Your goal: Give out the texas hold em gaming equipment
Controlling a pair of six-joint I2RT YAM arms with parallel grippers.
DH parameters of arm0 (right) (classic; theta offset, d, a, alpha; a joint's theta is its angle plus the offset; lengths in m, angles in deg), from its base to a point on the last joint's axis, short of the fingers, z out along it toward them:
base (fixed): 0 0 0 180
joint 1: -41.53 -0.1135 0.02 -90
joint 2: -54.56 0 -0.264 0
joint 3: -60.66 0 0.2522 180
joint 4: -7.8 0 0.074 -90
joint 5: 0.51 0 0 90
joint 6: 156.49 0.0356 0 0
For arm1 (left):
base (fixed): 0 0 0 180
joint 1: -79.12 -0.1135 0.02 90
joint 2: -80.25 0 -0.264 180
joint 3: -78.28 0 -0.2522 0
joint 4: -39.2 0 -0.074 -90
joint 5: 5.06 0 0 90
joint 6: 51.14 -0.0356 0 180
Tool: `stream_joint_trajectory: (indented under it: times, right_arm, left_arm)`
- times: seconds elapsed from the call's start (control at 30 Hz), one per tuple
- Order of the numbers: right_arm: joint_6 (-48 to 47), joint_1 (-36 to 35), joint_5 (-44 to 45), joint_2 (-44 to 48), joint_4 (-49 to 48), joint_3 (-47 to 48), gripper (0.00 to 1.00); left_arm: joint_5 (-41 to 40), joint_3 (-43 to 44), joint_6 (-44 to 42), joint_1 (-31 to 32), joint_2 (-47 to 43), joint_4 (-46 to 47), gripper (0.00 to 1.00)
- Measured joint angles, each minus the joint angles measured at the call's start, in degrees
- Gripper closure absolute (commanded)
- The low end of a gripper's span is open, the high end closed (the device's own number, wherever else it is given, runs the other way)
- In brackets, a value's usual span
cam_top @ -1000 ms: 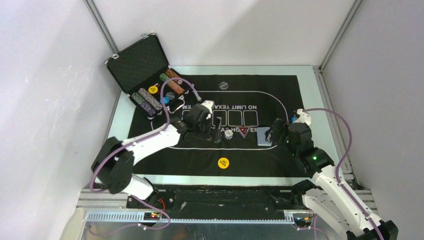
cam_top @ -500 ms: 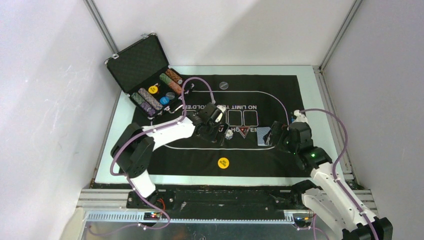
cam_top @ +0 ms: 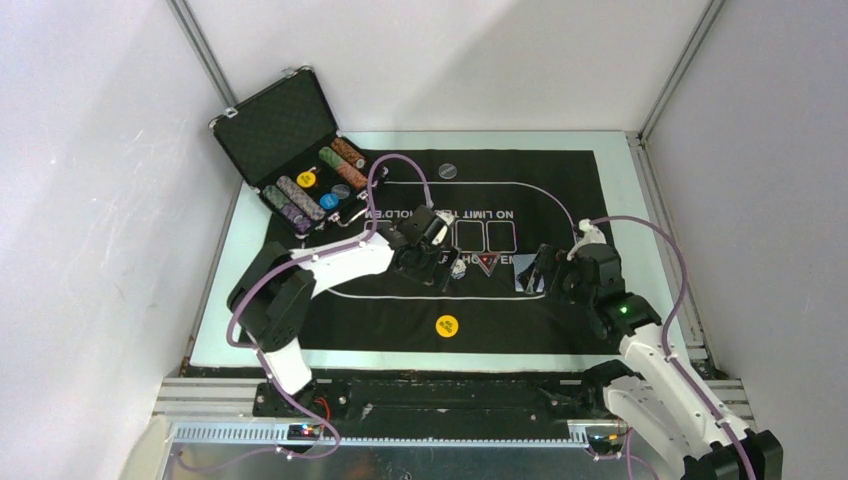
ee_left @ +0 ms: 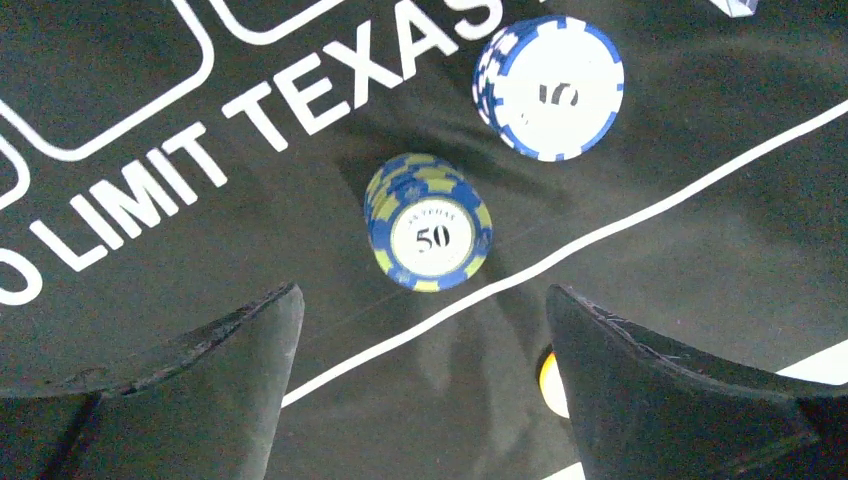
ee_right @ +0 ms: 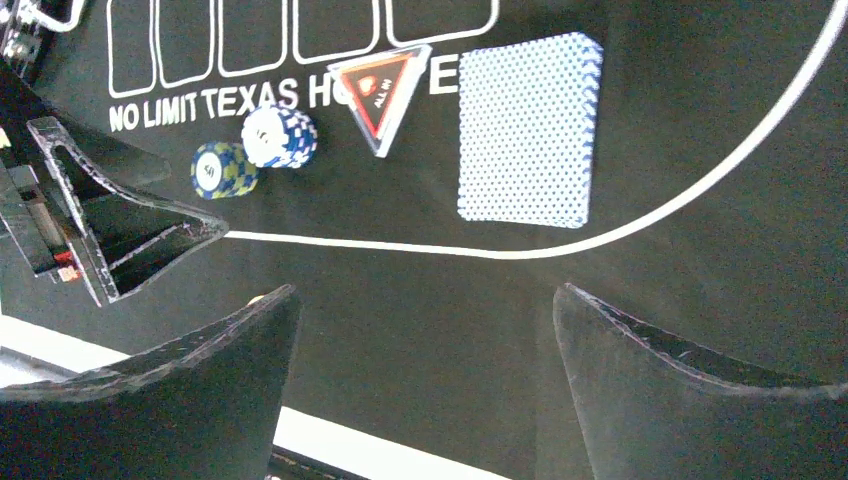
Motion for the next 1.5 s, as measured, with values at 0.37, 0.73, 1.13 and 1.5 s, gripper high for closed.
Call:
stream_joint_trajectory:
  times: [0.37,0.73,1.13,1.5]
  right_arm:
    - [-4.07,-16.81,-0.83,-18.93,-4.70,8.41,0.05]
    - [-33.24,-30.08,-5.16,-46.25,-5.14,32.57,0.10]
    - [-46.10,-29.81,-5.88,-62.99,-0.22,47.47,0.19]
    - [-42.47,-29.83,-1.46,-70.01,5.77,52.39,0.28]
  left_arm:
    - [-9.11,-12.92,5.05,-1.57,-23.10,-0.11,0.00]
    - [-24.57,-32.68,19.63,-12.87,-46.31,-2.08,0.00]
    - [-30.53,-35.15,24.00,-13.57,-51.39,-3.21,0.00]
    - [-30.53,-35.15,24.20,-13.57,-51.28,-3.28,0.00]
